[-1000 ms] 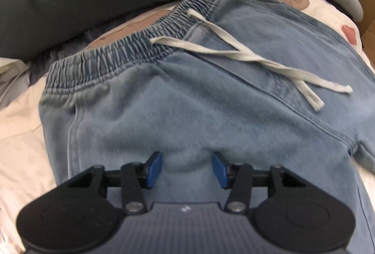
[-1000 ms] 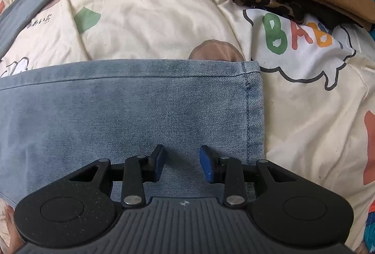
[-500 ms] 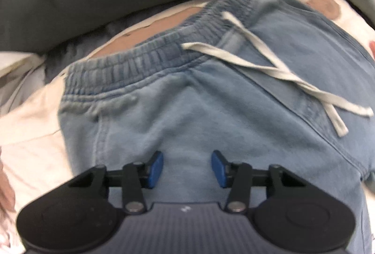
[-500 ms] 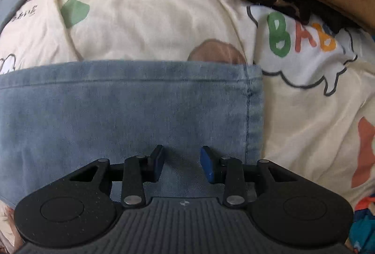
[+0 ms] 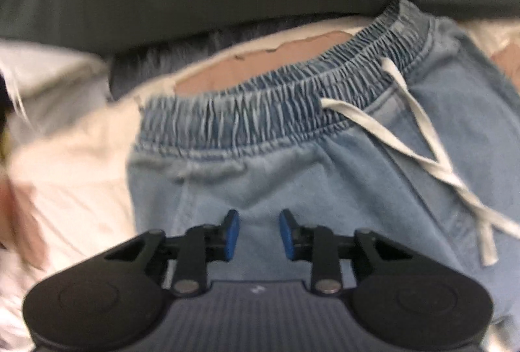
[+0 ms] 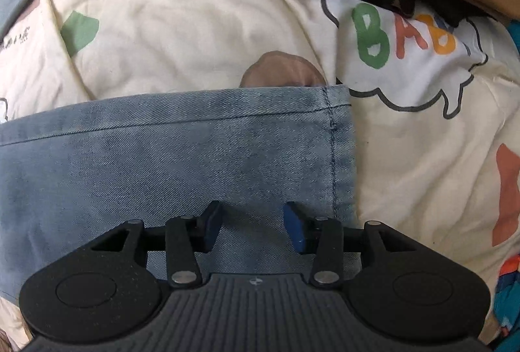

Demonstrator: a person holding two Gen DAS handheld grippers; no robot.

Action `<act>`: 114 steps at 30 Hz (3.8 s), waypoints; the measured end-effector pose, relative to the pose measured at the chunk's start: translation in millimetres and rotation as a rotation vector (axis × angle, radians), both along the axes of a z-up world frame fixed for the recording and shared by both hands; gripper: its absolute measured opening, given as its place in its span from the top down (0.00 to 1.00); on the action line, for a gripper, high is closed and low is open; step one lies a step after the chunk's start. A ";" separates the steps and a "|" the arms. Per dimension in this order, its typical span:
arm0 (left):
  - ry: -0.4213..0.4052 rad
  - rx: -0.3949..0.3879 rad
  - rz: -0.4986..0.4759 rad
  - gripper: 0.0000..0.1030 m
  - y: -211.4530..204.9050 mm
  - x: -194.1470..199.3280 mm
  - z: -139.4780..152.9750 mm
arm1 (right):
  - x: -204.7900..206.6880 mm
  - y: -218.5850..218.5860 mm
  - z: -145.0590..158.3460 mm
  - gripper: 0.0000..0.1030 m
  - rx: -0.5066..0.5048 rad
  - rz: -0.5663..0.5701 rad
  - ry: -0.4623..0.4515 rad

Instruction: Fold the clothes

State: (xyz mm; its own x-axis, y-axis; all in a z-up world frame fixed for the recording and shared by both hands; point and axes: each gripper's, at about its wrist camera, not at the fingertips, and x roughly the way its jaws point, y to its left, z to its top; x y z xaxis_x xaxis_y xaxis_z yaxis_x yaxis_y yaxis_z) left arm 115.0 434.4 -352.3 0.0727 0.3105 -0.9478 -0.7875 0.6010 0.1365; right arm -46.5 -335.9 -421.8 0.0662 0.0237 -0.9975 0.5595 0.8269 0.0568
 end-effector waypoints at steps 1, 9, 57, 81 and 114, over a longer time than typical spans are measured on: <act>0.016 0.026 -0.025 0.57 -2.3 4.6 4.8 | -3.2 -0.3 -0.2 0.51 -0.002 -0.012 -0.015; -0.126 0.005 -0.186 0.47 -9.0 57.5 38.5 | -7.3 2.7 31.8 0.51 -0.034 0.023 -0.119; -0.230 -0.047 -0.160 0.89 20.6 204.3 -19.6 | 22.0 20.3 83.2 0.51 -0.127 0.097 -0.211; -0.186 0.048 -0.304 0.86 5.9 198.7 6.7 | 137.6 16.5 95.4 0.50 -0.111 0.240 -0.378; -0.046 0.158 -0.329 0.97 -9.8 203.9 -20.8 | 330.6 79.8 21.6 0.50 -0.024 0.383 -0.393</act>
